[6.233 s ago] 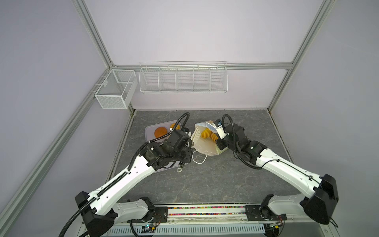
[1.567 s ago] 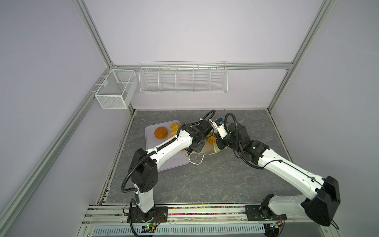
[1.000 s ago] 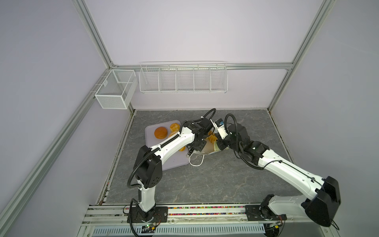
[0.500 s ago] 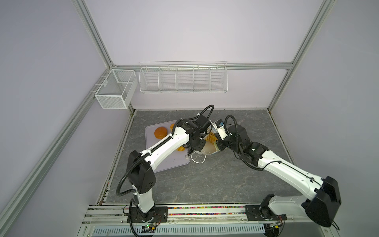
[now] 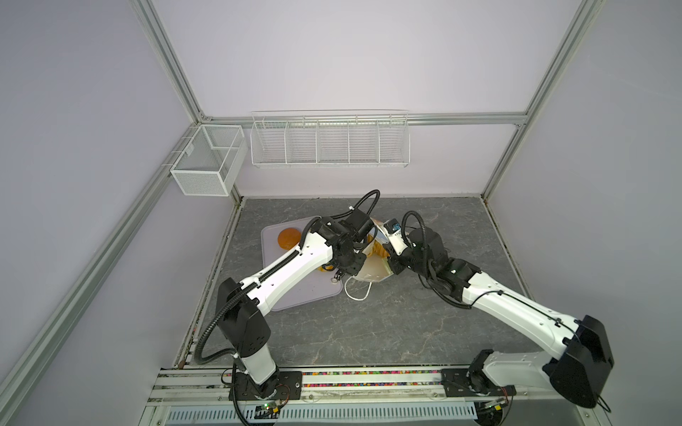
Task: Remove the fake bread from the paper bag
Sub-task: 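Pull the striped yellow bread out of the bag with the left gripper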
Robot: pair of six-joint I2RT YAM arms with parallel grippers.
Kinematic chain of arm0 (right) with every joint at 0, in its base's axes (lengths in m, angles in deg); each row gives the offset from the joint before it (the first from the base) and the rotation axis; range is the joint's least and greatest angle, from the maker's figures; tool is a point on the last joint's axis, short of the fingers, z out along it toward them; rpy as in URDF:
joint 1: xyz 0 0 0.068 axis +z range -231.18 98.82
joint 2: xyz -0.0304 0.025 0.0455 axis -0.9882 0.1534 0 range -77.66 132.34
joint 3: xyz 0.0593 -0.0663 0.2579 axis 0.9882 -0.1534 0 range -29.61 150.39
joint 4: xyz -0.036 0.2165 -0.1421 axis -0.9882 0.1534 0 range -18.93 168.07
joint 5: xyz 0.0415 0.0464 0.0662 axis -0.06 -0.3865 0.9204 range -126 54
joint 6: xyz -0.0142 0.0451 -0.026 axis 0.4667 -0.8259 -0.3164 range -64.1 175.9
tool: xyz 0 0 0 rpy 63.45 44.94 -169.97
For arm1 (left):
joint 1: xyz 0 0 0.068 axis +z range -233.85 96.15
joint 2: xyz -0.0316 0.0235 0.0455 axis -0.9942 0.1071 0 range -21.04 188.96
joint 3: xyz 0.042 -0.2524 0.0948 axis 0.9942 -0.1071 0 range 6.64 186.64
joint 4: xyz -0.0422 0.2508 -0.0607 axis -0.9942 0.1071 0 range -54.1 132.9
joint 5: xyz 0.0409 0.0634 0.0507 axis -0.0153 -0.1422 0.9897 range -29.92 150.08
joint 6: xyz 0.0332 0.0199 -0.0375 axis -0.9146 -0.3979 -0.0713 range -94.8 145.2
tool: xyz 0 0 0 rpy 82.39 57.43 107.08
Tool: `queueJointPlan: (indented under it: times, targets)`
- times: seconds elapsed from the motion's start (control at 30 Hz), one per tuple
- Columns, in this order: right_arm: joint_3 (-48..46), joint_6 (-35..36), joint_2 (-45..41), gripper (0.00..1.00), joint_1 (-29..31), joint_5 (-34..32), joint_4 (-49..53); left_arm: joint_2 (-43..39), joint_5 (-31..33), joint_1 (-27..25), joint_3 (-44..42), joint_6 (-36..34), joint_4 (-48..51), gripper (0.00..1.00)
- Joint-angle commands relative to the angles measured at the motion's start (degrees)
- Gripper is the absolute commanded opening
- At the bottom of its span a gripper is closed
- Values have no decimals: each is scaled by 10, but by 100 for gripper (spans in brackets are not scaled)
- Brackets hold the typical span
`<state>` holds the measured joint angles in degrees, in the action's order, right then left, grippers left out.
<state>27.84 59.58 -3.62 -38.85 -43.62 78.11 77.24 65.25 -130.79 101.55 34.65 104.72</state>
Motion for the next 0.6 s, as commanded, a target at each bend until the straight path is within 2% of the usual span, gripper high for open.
queueJointPlan:
  times: [0.0, 0.3, 0.57]
  targets:
    - [-9, 12, -5, 7, 6, 16, -15, 12, 6, -3, 11, 4, -2, 37]
    - [-2, 15, 0, 7, 7, 14, -13, 35, 6, -5, 14, 8, -15, 39]
    - [2, 15, 2, 7, 8, 5, -10, 74, 40, -5, 35, 15, -11, 37]
